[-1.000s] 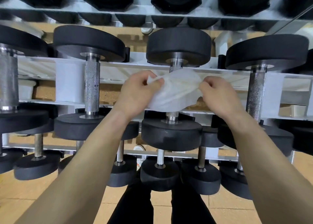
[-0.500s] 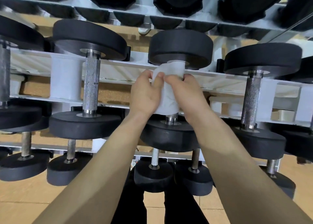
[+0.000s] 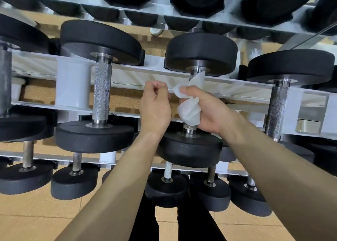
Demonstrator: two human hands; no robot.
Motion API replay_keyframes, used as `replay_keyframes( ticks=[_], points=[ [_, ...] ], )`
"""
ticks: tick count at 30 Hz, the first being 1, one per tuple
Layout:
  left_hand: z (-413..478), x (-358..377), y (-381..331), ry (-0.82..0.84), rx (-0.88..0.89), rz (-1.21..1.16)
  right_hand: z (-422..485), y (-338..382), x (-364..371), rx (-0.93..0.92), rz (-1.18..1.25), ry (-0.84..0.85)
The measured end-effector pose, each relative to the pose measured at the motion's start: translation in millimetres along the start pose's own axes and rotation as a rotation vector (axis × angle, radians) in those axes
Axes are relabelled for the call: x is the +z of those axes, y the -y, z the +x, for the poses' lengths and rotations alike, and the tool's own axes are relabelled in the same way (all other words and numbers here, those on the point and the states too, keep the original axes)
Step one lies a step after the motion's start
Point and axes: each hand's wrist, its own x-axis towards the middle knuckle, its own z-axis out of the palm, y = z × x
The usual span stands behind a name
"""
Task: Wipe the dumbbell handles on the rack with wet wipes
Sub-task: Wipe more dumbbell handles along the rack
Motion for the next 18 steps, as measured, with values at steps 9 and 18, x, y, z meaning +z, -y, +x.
replay_keyframes(
  ticks=[9, 18],
  points=[
    [-5, -1, -8, 0.121, -0.066, 0.050, -10, -14, 18, -0.064, -0.379, -0.356],
    [-4, -4, -8, 0.126, -0.143, -0.040, 9, 20, 13, -0.093, 0.106, -0.095]
  ],
)
